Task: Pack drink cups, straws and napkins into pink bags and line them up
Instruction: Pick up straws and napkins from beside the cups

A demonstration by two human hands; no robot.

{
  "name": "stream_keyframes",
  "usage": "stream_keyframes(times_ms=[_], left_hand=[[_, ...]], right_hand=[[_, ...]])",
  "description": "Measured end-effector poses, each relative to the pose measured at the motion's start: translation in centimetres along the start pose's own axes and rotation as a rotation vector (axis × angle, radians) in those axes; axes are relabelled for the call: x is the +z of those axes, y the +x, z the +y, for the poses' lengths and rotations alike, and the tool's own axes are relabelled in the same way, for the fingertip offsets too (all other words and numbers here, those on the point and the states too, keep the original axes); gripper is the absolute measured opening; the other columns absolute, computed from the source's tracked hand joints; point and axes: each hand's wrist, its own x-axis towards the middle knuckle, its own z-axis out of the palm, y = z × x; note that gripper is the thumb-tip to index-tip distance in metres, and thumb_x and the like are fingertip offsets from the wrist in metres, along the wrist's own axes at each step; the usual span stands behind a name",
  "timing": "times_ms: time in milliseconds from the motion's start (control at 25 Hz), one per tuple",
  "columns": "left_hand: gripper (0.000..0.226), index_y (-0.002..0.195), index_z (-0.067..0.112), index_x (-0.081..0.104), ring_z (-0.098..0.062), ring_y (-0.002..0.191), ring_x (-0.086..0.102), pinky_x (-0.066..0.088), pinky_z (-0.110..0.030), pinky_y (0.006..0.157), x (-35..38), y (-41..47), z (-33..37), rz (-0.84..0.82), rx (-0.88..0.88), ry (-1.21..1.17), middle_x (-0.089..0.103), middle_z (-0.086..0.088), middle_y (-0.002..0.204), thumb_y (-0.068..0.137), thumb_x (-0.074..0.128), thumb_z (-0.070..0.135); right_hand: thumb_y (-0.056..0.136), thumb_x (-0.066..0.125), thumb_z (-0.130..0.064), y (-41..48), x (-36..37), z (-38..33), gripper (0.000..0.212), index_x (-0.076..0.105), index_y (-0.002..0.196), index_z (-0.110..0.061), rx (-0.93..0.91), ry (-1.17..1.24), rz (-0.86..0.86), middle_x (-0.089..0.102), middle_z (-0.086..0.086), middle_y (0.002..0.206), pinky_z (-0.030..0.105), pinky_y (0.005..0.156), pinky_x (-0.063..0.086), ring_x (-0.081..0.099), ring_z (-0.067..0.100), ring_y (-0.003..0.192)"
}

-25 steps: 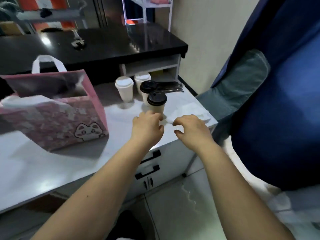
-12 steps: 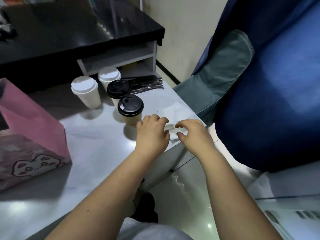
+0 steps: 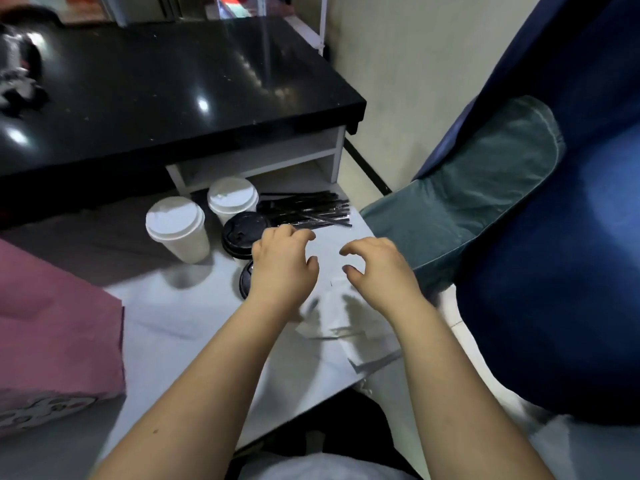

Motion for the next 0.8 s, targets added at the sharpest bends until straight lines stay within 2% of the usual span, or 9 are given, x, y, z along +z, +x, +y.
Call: stream_keyframes(times_ms=[120,240,440,600,800], left_hand=[[0.035,0.123,0.021,0.06,-0.025,0.117,0.041,0.031,-0.037,0.097,0.1,2.3,-0.2,0.095,-0.078,-0.04,0.056,0.0,0.118,0.088,0.059,0.022],[0.036,0.122,0.019,0.061,-0.024,0.117,0.042,0.035,-0.036,0.1,0.3,4.3,0.3,0.129,-0.145,-0.077,0.057,0.0,0.116,0.086,0.061,0.018],[0.04,0.126,0.018,0.058,-0.025,0.117,0.042,0.035,-0.034,0.101,2.3,7.1,1.8,0.12,-0.305,-0.044,0.056,-0.003,0.12,0.086,0.06,0.017],[0.041,0.128,0.019,0.057,-0.025,0.117,0.043,0.035,-0.037,0.102,3.2,8.0,2.7,0.102,-0.385,-0.002,0.056,-0.002,0.12,0.086,0.059,0.018],[0.041,0.126,0.018,0.058,-0.025,0.115,0.045,0.036,-0.039,0.101,3.0,9.0,2.9,0.12,-0.402,0.042,0.057,-0.002,0.119,0.085,0.058,0.017]], right_hand=[[0.089,0.06,-0.022,5.0,1.5,1.5,0.026,0.064,0.115,-0.025,-0.082,0.028,-0.133,0.062,-0.005,0.118,0.032,0.094,0.039,0.044,0.018,0.117],[0.089,0.059,-0.022,10.0,3.2,3.9,0.031,0.062,0.12,-0.026,-0.129,-0.095,-0.232,0.06,-0.003,0.123,0.036,0.097,0.037,0.041,0.023,0.12],[0.089,0.058,-0.027,17.5,6.3,5.6,0.031,0.062,0.119,-0.029,-0.191,-0.189,-0.221,0.055,0.0,0.119,0.037,0.09,0.03,0.039,0.028,0.113],[0.085,0.062,-0.038,20.0,8.6,5.0,0.028,0.063,0.108,-0.024,-0.218,-0.242,-0.24,0.057,0.005,0.114,0.039,0.088,0.027,0.04,0.031,0.111],[0.089,0.058,-0.03,20.7,9.3,4.9,0.02,0.063,0.105,-0.02,-0.297,-0.208,-0.285,0.061,0.007,0.112,0.04,0.091,0.028,0.044,0.032,0.112]])
